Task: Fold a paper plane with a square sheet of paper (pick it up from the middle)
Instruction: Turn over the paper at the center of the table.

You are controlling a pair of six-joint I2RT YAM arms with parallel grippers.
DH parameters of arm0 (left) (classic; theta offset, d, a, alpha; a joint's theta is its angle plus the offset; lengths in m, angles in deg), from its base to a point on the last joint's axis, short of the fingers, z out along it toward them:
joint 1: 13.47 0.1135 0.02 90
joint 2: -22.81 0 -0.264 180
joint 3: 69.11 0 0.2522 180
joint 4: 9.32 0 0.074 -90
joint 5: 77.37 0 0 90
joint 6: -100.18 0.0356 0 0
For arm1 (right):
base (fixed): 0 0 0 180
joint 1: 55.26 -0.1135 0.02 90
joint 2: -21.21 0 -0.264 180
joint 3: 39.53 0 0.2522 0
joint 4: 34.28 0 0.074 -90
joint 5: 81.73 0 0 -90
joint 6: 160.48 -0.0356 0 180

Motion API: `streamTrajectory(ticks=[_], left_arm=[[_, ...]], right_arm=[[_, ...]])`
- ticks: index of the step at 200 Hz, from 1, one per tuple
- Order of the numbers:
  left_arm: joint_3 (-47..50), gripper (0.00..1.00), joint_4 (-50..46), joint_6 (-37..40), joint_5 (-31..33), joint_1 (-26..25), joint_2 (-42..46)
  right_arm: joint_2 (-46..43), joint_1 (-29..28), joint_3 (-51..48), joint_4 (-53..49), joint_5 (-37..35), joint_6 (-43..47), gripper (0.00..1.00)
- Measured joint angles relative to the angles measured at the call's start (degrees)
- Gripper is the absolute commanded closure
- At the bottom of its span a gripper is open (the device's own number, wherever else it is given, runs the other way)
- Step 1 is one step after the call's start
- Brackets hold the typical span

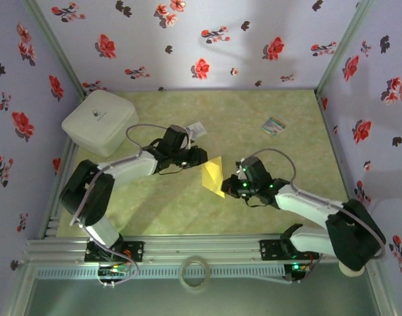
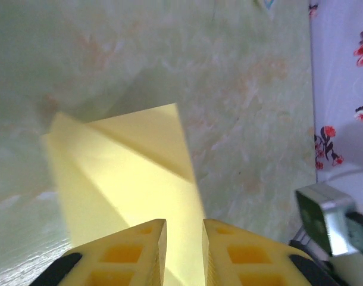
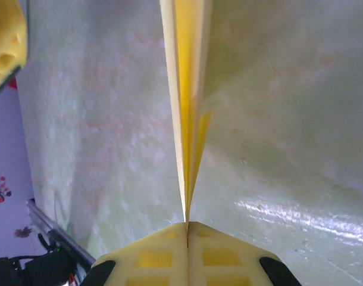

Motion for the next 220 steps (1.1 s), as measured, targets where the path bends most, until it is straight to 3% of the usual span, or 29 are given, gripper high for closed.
streamTrajectory(ticks=[29,63,83,102,163,190,220], left_arm=[[1.7,0.77,-2.0,1.9,5.4,0.0,6.8],[4.8,0.74,-3.0,3.7,12.6,0.0,14.0],[7.0,0.72,-4.0,4.5,16.4,0.2,18.0],[9.1,0.65,-4.4,4.7,19.1,1.0,21.3],[16.5,0.55,-4.4,3.0,22.8,6.1,29.0],[18.3,0.55,-4.3,2.4,23.0,7.6,31.5],[19.7,0.55,-4.3,1.8,23.0,9.0,34.0]], right_arm=[[-4.2,-0.5,7.6,-10.5,-7.8,8.2,0.94],[-4.4,-3.5,16.0,-22.8,-22.3,16.1,0.94],[-1.8,-6.1,19.8,-29.2,-31.8,18.9,0.98],[1.5,-9.5,21.8,-33.1,-39.9,20.8,0.99],[12.6,-21.5,24.9,-38.9,-61.8,22.4,1.00],[16.9,-26.4,24.9,-38.7,-66.7,22.5,1.00],[24.3,-28.2,27.3,-39.8,-66.8,23.1,0.98]])
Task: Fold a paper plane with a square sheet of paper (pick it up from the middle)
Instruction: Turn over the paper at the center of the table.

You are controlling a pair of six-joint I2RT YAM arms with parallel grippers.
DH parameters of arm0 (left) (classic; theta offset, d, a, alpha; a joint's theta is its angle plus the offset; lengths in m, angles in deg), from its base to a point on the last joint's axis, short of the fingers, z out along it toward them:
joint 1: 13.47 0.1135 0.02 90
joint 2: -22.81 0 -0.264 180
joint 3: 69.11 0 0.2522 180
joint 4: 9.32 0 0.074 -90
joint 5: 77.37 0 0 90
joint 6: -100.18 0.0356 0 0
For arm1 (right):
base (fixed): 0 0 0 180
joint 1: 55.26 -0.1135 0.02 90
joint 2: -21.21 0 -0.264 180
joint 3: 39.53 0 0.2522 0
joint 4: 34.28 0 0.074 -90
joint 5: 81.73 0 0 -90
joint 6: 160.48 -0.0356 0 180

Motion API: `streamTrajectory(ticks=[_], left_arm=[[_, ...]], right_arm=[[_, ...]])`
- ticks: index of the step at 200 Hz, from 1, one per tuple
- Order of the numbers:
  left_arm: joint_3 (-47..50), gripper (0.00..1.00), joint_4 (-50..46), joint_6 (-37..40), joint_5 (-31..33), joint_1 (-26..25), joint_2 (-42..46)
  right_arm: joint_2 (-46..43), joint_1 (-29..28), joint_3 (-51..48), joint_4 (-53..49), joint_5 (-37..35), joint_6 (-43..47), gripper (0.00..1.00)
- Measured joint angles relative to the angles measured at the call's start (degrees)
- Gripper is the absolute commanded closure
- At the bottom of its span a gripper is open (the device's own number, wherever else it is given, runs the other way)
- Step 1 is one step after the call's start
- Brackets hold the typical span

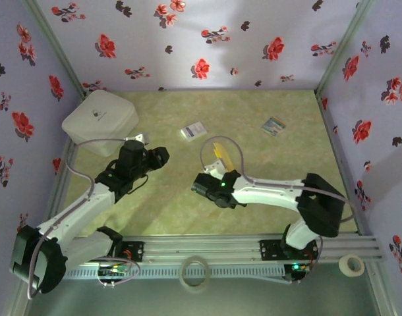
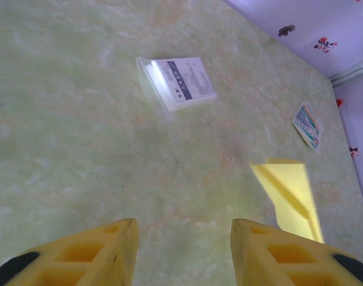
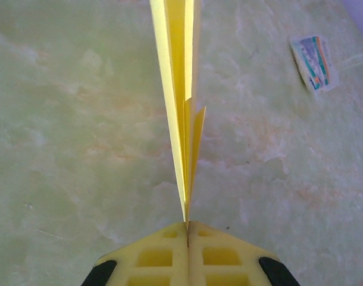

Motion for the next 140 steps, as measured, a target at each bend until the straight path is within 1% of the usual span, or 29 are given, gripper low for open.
streamTrajectory(ticks=[24,62,65,91,98,114,131,140], left_arm=[[0.2,0.56,0.0,-0.2,0.0,0.5,0.7],[0.4,0.57,0.2,-0.5,-0.2,0.6,0.7],[0.5,0.57,0.4,-0.5,-0.2,0.6,0.7],[1.0,0.57,0.6,-0.7,-0.5,0.7,0.7],[1.0,0.57,0.6,-0.7,-0.7,0.6,0.6],[1.0,0.57,0.8,-0.8,-1.3,0.7,0.4],[1.0,0.57,0.9,-0.9,-2.2,0.7,-0.4],[1.0,0.58,1.1,-1.1,-2.7,0.7,-0.9]], right_arm=[[4.2,-1.5,1.7,-0.2,2.3,0.7,0.95],[5.2,-2.4,1.4,3.1,12.5,1.8,0.84],[5.1,-2.4,1.3,3.6,13.2,2.0,0.83],[1.7,-1.5,-1.4,8.4,21.1,2.8,0.58],[0.0,-0.8,-2.4,9.6,23.2,2.6,0.55],[-4.6,1.9,-5.3,12.8,27.7,2.0,0.54],[-9.9,6.8,-9.1,17.1,33.3,0.9,0.52],[-12.7,9.7,-11.5,19.8,36.3,-0.1,0.54]])
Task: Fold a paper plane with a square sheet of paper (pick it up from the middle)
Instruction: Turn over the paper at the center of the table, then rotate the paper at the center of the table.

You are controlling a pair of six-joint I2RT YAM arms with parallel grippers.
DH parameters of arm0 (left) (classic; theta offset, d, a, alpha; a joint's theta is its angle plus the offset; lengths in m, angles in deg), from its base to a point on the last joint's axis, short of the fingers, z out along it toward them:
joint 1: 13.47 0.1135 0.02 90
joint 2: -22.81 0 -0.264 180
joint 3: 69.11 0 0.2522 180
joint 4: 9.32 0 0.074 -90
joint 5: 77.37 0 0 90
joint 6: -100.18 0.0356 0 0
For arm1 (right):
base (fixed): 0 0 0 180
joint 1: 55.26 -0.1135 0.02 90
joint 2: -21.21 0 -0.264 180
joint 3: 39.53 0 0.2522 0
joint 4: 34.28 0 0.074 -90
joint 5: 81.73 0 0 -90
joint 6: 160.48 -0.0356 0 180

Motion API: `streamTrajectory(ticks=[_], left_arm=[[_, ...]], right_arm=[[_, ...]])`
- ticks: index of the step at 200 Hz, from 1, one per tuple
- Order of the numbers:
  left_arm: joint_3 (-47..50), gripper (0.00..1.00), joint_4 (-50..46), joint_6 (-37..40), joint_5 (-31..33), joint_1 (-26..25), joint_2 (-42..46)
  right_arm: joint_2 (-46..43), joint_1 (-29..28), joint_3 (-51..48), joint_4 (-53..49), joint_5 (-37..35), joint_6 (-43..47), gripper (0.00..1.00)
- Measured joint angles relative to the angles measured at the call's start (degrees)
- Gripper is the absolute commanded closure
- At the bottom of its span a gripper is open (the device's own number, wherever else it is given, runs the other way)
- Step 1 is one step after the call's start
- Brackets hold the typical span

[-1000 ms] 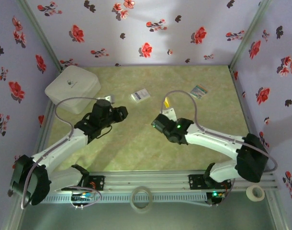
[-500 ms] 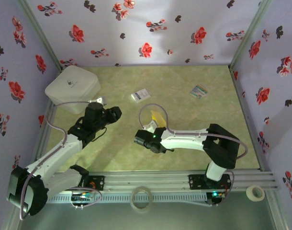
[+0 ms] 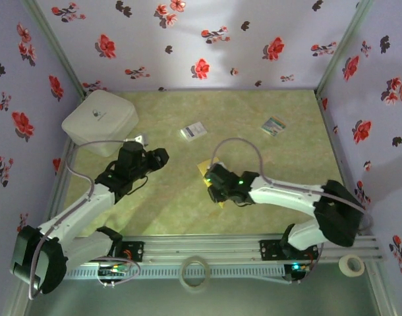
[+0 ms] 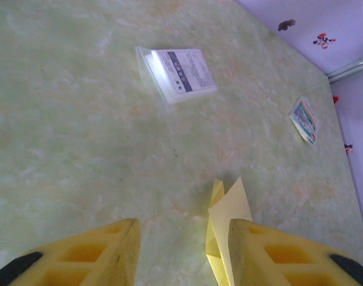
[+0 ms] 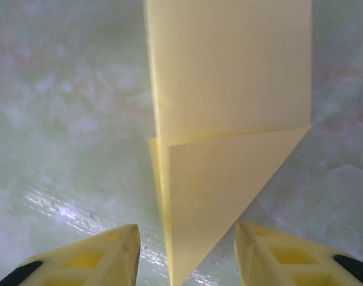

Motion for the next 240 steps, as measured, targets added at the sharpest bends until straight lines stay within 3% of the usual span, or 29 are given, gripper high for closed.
streamTrajectory(ticks=[22,45,86,176,211,240], left_arm=[[0.0,0.64,1.2,-0.8,-2.0,0.0,-1.9],[0.0,0.67,2.8,-1.2,-5.1,0.0,-5.2],[0.0,0.72,4.7,-2.3,-9.6,0.0,-10.3],[-0.1,0.75,7.0,-3.1,-10.9,-0.6,-11.2],[-0.1,0.75,7.8,-3.8,-11.2,-1.0,-11.8],[-0.5,0.81,9.8,-4.6,-13.0,-1.3,-14.7]], right_arm=[[-4.3,8.7,-6.5,7.8,9.2,-4.2,0.71],[-2.3,17.4,-10.3,14.1,19.5,-8.6,0.84],[3.2,20.0,-10.5,20.3,30.6,-12.0,0.89],[11.0,20.0,-9.2,23.2,35.0,-16.0,0.90],[11.8,19.6,-9.7,26.0,34.6,-22.0,0.90],[11.3,18.4,-10.9,28.5,32.2,-29.2,0.92]])
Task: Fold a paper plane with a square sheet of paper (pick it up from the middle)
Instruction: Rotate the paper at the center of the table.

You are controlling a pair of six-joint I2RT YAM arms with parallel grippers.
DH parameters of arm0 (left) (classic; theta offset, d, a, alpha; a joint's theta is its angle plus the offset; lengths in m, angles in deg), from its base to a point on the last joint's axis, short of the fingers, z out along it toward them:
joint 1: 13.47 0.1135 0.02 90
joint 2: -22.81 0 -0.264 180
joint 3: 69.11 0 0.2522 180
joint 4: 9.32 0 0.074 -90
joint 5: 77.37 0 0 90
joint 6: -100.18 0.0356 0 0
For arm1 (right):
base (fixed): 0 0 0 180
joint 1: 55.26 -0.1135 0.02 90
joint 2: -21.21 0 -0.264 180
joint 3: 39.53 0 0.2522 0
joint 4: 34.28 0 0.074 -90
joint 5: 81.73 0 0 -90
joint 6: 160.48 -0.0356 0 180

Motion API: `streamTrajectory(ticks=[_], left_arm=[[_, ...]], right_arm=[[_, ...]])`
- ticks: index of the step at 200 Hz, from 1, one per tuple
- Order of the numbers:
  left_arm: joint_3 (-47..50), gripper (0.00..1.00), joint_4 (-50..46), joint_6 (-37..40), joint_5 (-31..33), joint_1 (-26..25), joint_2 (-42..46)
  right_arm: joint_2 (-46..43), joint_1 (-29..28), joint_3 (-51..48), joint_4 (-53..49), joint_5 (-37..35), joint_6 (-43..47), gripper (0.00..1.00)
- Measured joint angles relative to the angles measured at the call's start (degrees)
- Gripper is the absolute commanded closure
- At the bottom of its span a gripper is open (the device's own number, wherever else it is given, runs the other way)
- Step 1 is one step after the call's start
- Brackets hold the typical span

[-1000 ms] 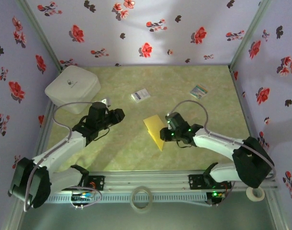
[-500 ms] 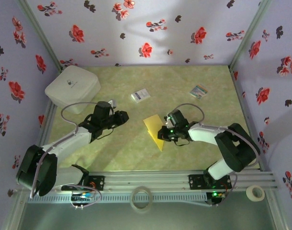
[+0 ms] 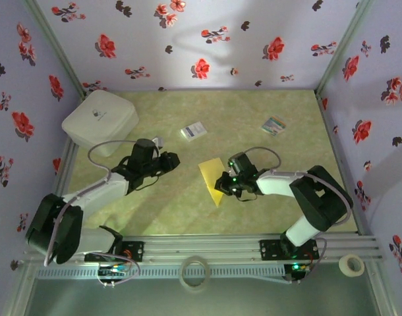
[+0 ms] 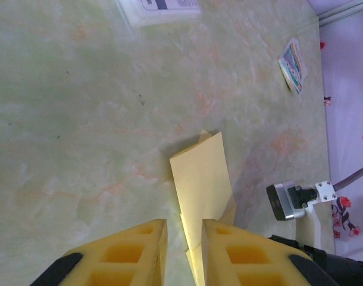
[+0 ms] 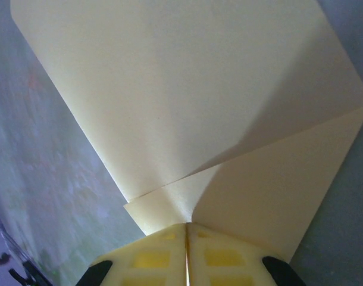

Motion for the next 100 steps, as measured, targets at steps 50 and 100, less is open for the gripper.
streamTrajectory(ticks=[50,100], left_arm=[[-6.0,0.88,3.3,-1.8,-4.6,-3.3,-10.9],[-16.4,0.90,4.3,-2.8,-10.0,-8.0,-24.4]], right_arm=[[-2.3,-3.2,-2.9,3.8,-6.2,-12.9,0.92],[-3.4,-3.7,-5.7,8.1,-7.8,-19.2,0.92]])
